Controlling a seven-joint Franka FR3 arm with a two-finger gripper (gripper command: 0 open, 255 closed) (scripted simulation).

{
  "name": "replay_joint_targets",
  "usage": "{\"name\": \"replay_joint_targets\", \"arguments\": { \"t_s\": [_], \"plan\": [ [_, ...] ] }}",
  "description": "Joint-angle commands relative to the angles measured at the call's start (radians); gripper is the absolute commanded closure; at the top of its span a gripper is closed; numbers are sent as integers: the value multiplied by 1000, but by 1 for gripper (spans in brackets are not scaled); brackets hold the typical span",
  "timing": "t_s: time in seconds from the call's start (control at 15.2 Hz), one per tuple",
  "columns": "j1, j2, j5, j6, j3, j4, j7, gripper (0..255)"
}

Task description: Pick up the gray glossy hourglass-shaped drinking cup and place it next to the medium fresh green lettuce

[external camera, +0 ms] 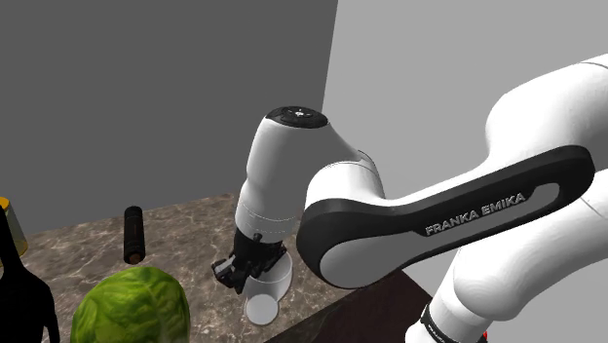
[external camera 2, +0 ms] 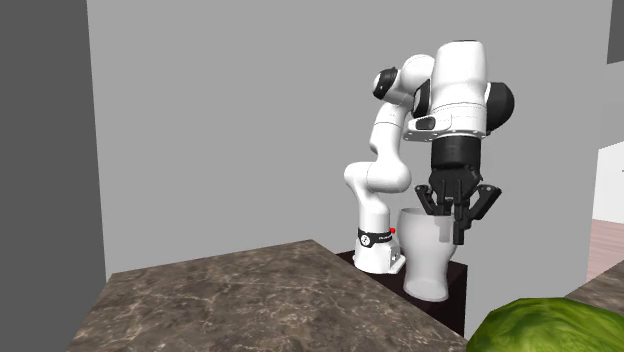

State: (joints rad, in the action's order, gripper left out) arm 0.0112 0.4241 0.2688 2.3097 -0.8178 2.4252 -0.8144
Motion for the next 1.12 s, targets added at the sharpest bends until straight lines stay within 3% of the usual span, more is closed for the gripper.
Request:
{"name": "replay_joint_targets", "arguments": {
  "t_s": [0.0, 0.53, 0.99, 1.06],
  "plan": [
    [6, -15, -4, 32, -14, 17, -6, 255],
    [43, -88, -38, 159, -78, 75, -44, 255],
    [43, -89, -38, 159, -78, 75, -44, 255],
    [43, -89, -38, 159, -78, 75, -44, 0]
  ]
}}
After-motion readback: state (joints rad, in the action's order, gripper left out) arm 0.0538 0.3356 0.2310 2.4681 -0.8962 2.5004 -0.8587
